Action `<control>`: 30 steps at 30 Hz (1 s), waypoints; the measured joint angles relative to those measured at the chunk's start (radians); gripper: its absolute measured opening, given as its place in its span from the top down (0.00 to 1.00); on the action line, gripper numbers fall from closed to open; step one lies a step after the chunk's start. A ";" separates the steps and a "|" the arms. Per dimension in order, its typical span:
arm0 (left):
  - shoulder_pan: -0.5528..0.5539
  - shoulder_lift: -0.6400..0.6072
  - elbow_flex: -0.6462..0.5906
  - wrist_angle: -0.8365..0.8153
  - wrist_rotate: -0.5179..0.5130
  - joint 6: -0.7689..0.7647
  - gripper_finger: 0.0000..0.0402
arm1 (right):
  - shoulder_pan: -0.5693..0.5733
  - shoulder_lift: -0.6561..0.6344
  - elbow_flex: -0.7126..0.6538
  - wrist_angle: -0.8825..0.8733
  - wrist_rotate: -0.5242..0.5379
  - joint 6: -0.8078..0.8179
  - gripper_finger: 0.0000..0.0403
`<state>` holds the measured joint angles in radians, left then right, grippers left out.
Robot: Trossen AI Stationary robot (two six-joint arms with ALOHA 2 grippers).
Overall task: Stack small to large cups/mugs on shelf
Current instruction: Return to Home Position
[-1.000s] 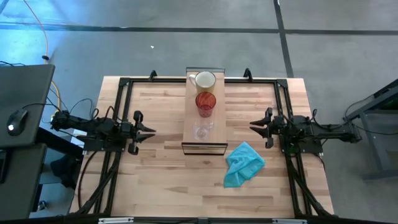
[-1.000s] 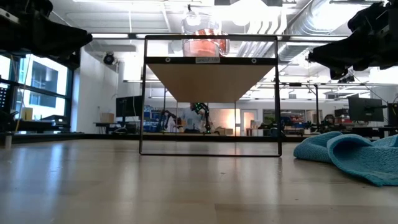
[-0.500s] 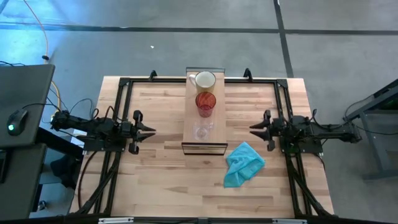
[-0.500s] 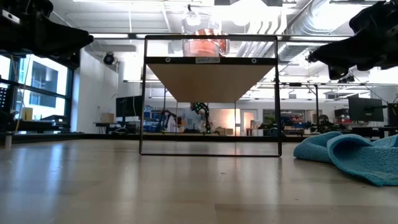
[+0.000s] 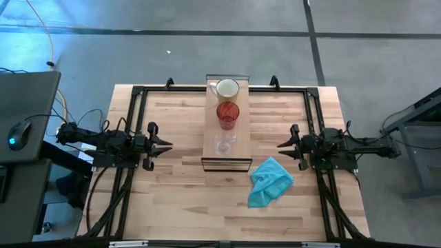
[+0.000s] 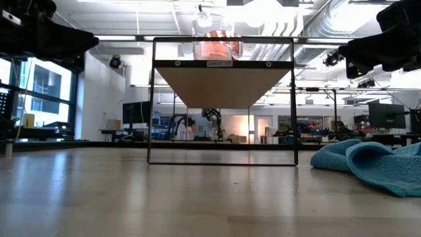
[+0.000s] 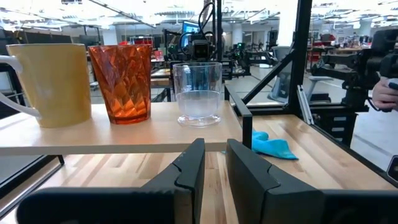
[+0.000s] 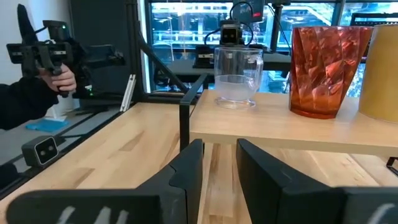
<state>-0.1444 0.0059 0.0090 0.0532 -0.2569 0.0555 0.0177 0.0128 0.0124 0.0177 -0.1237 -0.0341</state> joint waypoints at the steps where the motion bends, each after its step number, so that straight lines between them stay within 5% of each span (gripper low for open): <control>1: 0.000 0.000 0.000 0.000 0.000 0.000 0.86 | 0.000 0.000 0.000 0.000 -0.001 0.000 0.77; 9: 0.000 0.000 0.000 0.000 0.001 0.000 0.86 | -0.001 0.003 0.001 -0.016 0.137 0.102 0.77; 18: 0.000 0.000 0.000 -0.002 0.048 -0.002 0.86 | 0.000 0.004 0.001 -0.009 0.047 0.026 0.77; 30: 0.000 0.000 0.000 -0.002 0.047 -0.001 0.86 | 0.000 0.004 0.001 -0.014 0.089 0.034 0.77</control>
<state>-0.1444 0.0059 0.0090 0.0509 -0.2096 0.0544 0.0175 0.0166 0.0135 0.0032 -0.0345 0.0002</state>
